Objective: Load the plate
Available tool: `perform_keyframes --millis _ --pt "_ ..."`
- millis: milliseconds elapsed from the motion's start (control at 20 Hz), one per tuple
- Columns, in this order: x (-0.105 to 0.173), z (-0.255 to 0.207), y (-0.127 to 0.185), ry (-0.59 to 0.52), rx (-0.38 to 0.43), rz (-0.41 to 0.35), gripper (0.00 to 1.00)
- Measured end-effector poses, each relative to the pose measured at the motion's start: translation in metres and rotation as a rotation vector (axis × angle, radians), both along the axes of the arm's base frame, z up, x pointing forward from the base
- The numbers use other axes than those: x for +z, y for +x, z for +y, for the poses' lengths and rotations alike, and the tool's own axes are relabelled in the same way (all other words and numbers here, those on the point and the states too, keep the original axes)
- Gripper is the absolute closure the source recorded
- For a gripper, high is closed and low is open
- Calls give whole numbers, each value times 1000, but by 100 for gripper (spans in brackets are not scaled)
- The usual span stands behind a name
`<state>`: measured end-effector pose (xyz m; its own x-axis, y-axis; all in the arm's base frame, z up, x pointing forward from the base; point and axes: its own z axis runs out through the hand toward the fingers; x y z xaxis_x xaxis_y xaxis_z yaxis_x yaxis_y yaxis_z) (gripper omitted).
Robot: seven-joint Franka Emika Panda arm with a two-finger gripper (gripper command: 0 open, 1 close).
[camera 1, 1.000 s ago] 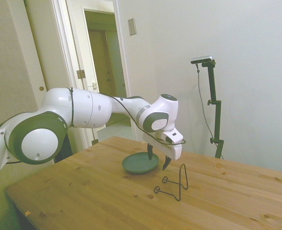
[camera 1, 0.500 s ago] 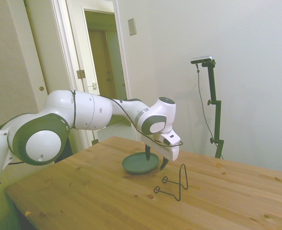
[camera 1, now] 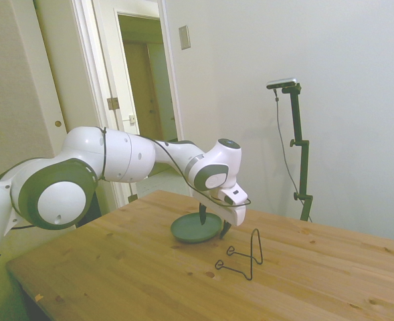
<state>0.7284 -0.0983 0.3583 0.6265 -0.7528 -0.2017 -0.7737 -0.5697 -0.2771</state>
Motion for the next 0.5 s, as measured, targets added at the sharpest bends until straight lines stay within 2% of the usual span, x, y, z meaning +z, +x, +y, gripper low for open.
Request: perform_keyframes --millis 500 --pt "-2 1 0 4 -3 -2 100"
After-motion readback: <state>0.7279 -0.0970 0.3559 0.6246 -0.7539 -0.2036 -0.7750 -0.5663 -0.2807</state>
